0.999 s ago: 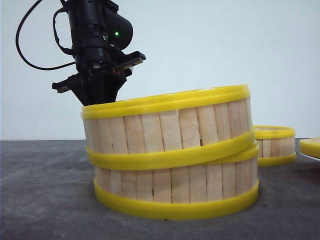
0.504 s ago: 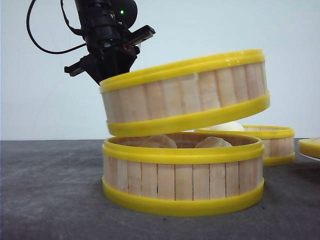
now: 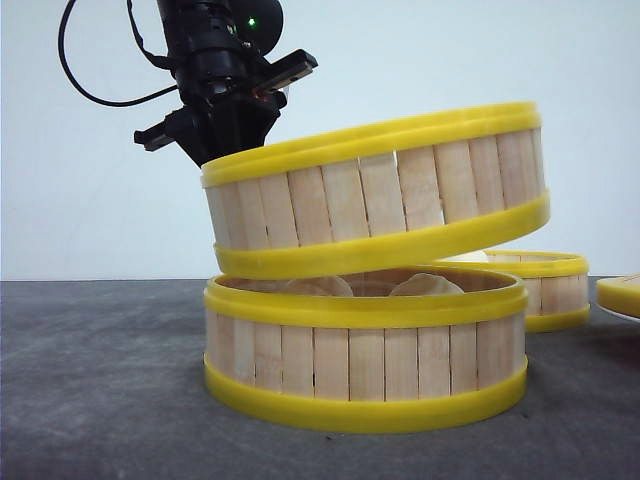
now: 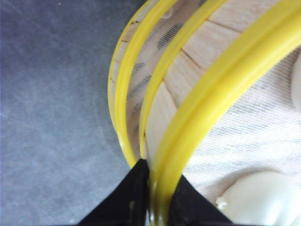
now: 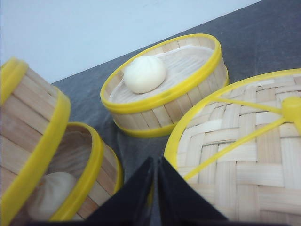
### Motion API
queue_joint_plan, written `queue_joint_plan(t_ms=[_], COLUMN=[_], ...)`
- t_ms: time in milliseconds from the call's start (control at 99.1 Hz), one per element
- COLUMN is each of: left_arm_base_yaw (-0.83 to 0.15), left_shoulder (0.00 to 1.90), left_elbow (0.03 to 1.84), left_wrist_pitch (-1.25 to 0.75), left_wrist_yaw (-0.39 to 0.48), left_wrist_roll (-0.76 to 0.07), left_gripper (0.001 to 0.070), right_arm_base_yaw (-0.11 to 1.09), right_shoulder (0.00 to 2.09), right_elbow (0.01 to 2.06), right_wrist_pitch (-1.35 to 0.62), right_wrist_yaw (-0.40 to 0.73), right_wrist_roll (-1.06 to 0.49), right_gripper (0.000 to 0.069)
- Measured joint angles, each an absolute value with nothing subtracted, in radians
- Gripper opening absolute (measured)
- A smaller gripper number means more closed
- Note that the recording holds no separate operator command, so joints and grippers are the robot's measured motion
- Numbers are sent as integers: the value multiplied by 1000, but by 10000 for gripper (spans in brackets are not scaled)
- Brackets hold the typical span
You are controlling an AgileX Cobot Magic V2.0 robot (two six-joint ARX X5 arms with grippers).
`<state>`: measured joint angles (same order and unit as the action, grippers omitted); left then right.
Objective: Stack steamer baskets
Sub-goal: 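Lower the held basket with the left gripper onto the front basket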
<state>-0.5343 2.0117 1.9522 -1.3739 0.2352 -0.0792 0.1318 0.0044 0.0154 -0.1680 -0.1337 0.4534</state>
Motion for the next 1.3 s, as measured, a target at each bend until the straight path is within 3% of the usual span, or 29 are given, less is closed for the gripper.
queue_joint_plan(t_ms=[161, 827, 1301], left_arm_base_yaw=[-535, -545, -514], left_shoulder=[2024, 2060, 2075], left_elbow=[1952, 1952, 1952], left_wrist_pitch=[-1420, -1385, -1371], left_wrist_yaw=[182, 179, 240], left_wrist_roll=[-88, -104, -142], left_gripper=[17, 17, 17], right_arm_base_yaw=[132, 132, 132], right_shoulder=[4, 4, 4], right_elbow=[15, 15, 15], right_wrist_pitch=[-168, -168, -168], right_wrist_yaw=[-137, -140, -138], right_wrist_roll=[453, 453, 453], right_gripper=[11, 11, 11])
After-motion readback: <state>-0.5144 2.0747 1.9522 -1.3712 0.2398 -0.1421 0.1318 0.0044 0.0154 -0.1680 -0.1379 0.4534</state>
